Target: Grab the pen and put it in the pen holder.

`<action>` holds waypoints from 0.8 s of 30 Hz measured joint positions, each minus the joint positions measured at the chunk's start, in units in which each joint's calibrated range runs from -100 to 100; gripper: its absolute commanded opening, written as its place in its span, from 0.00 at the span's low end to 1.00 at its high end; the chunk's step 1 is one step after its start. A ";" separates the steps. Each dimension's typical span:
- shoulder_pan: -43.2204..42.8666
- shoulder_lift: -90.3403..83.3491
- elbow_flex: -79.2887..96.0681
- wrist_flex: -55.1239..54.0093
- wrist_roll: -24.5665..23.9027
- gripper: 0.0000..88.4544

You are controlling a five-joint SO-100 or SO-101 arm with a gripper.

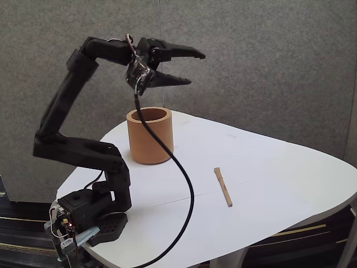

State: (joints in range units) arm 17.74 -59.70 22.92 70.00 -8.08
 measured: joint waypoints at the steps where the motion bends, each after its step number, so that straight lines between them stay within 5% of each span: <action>1: 0.07 2.62 -1.99 0.00 0.00 0.32; 24: 3.97 35.22 -4.87 0.17 -0.05 0.32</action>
State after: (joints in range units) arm 21.70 -24.47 18.05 70.17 -8.13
